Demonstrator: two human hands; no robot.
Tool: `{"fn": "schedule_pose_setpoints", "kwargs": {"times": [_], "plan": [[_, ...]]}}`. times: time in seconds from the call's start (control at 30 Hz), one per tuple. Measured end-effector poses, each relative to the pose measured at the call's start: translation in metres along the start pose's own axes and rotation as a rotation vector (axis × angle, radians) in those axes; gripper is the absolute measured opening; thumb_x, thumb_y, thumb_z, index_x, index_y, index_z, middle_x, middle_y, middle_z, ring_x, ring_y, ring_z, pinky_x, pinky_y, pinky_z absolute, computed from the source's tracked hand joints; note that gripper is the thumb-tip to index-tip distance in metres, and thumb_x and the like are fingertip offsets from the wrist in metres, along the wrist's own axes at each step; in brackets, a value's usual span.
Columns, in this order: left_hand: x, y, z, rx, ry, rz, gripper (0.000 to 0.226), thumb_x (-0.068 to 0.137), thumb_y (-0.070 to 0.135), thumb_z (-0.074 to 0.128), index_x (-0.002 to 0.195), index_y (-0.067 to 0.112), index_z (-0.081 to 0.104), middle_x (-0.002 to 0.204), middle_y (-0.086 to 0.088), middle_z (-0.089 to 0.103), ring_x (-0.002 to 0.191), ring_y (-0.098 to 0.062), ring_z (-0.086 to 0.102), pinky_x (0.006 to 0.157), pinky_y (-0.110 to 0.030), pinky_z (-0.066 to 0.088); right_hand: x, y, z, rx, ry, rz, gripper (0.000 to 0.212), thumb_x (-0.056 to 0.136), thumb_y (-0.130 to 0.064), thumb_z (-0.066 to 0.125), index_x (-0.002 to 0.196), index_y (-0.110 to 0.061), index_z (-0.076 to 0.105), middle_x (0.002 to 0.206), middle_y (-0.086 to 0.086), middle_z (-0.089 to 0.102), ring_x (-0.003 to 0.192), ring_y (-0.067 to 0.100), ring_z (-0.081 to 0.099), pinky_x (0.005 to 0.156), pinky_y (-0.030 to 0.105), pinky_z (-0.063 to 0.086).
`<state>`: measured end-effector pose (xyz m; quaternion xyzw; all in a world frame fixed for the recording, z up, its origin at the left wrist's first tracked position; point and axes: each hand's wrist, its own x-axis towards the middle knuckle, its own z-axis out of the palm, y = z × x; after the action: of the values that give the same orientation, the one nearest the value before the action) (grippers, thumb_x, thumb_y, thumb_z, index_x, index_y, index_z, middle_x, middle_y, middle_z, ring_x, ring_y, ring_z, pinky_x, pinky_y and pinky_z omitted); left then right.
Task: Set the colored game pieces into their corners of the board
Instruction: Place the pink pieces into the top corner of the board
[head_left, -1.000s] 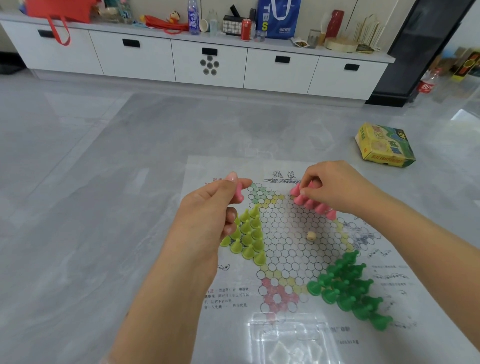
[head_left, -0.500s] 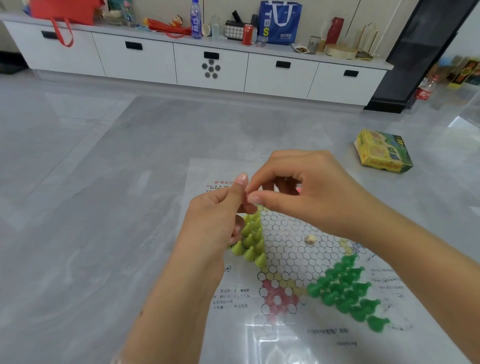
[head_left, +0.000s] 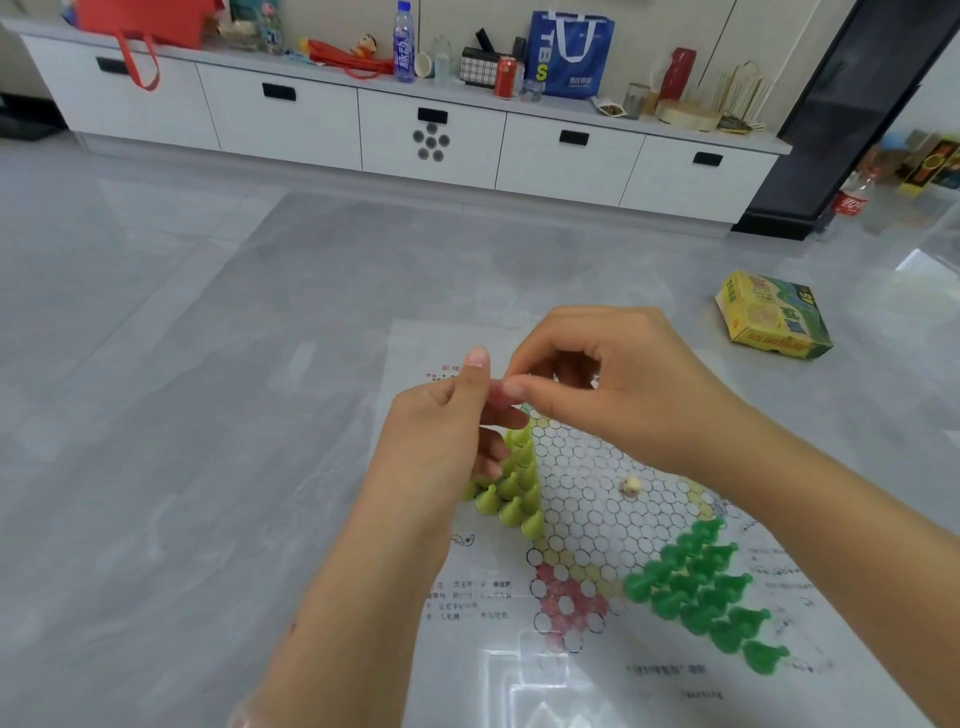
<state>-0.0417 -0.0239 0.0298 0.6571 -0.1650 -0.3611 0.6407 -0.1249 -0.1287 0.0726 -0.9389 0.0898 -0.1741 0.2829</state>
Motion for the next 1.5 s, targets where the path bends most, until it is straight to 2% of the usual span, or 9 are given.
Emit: {"fn": "schedule_pose_setpoints", "kwargs": {"times": [0.13, 0.2, 0.27, 0.37, 0.47, 0.77, 1.03, 1.23, 1.5], "plan": [[0.002, -0.007, -0.013, 0.550, 0.174, 0.226, 0.036, 0.095, 0.039, 0.035, 0.111, 0.022, 0.063, 0.110, 0.001, 0.062, 0.101, -0.017, 0.055, 0.083, -0.028, 0.039, 0.000, 0.017, -0.017, 0.208, 0.113, 0.297, 0.009, 0.079, -0.026, 0.063, 0.070, -0.029, 0.065, 0.068, -0.009, 0.068, 0.047, 0.005, 0.044, 0.045, 0.018, 0.041], [0.007, -0.013, -0.024, 0.829, 0.193, 0.263, 0.038, 0.096, 0.034, 0.034, 0.131, 0.027, 0.048, 0.139, 0.000, 0.044, 0.129, -0.018, 0.035, 0.100, -0.029, 0.028, -0.001, 0.035, -0.021, 0.163, 0.203, 0.406, 0.013, 0.082, -0.022, 0.063, 0.069, -0.027, 0.066, 0.069, -0.002, 0.069, 0.054, 0.012, 0.045, 0.048, 0.023, 0.040], [0.011, -0.022, -0.032, 1.066, 0.155, 0.193, 0.045, 0.097, 0.033, 0.031, 0.141, 0.034, 0.029, 0.154, 0.000, 0.018, 0.142, -0.019, 0.011, 0.112, -0.036, 0.016, -0.001, 0.052, -0.021, 0.076, 0.224, 0.509, 0.014, 0.083, -0.020, 0.063, 0.070, -0.025, 0.067, 0.069, 0.000, 0.068, 0.056, 0.019, 0.052, 0.051, 0.027, 0.045], [0.016, -0.034, -0.041, 1.265, 0.057, 0.066, 0.050, 0.098, 0.035, 0.024, 0.145, 0.041, 0.007, 0.157, 0.003, -0.008, 0.144, -0.019, -0.009, 0.115, -0.048, 0.002, -0.002, 0.070, -0.014, 0.043, 0.126, 0.662, 0.013, 0.085, -0.017, 0.061, 0.074, -0.021, 0.066, 0.067, 0.004, 0.069, 0.051, 0.019, 0.065, 0.047, 0.031, 0.054], [0.018, -0.044, -0.046, 1.351, -0.015, -0.017, 0.052, 0.097, 0.040, 0.021, 0.144, 0.041, -0.001, 0.156, 0.003, -0.016, 0.143, -0.019, -0.016, 0.113, -0.052, -0.004, -0.003, 0.079, -0.005, 0.037, 0.079, 0.743, 0.016, 0.085, -0.014, 0.061, 0.072, -0.021, 0.067, 0.065, 0.004, 0.069, 0.048, 0.019, 0.063, 0.046, 0.031, 0.052], [0.018, -0.044, -0.049, 1.445, -0.073, -0.031, 0.053, 0.097, 0.043, 0.020, 0.144, 0.041, -0.004, 0.156, 0.002, -0.018, 0.143, -0.020, -0.017, 0.113, -0.053, -0.006, 0.001, 0.086, 0.003, -0.052, 0.035, 0.777, 0.010, 0.085, -0.014, 0.061, 0.078, -0.017, 0.067, 0.064, -0.004, 0.068, 0.047, 0.009, 0.058, 0.042, 0.024, 0.047], [0.020, -0.044, -0.049, 1.438, -0.078, -0.035, 0.053, 0.097, 0.043, 0.021, 0.144, 0.041, -0.002, 0.156, 0.002, -0.016, 0.143, -0.020, -0.016, 0.113, -0.053, -0.004, 0.002, 0.087, 0.004, -0.055, 0.034, 0.793, 0.010, 0.083, -0.015, 0.064, 0.075, -0.018, 0.068, 0.068, 0.002, 0.070, 0.053, 0.015, 0.060, 0.051, 0.029, 0.053], [0.019, -0.042, -0.048, 1.426, -0.086, -0.037, 0.052, 0.097, 0.043, 0.021, 0.145, 0.041, 0.000, 0.156, 0.001, -0.015, 0.143, -0.021, -0.016, 0.113, -0.053, -0.003, 0.000, 0.083, 0.003, -0.082, 0.025, 0.794, 0.013, 0.084, -0.016, 0.063, 0.072, -0.019, 0.067, 0.067, 0.001, 0.069, 0.047, 0.011, 0.057, 0.034, 0.017, 0.039], [0.019, -0.040, -0.047, 1.411, -0.099, -0.056, 0.052, 0.097, 0.044, 0.021, 0.145, 0.041, 0.000, 0.156, 0.001, -0.016, 0.143, -0.021, -0.017, 0.113, -0.053, -0.004, 0.000, 0.082, 0.004, -0.110, 0.020, 0.778, 0.013, 0.085, -0.016, 0.061, 0.075, -0.015, 0.069, 0.065, -0.005, 0.067, 0.044, 0.002, 0.055, 0.030, 0.011, 0.033]]}}
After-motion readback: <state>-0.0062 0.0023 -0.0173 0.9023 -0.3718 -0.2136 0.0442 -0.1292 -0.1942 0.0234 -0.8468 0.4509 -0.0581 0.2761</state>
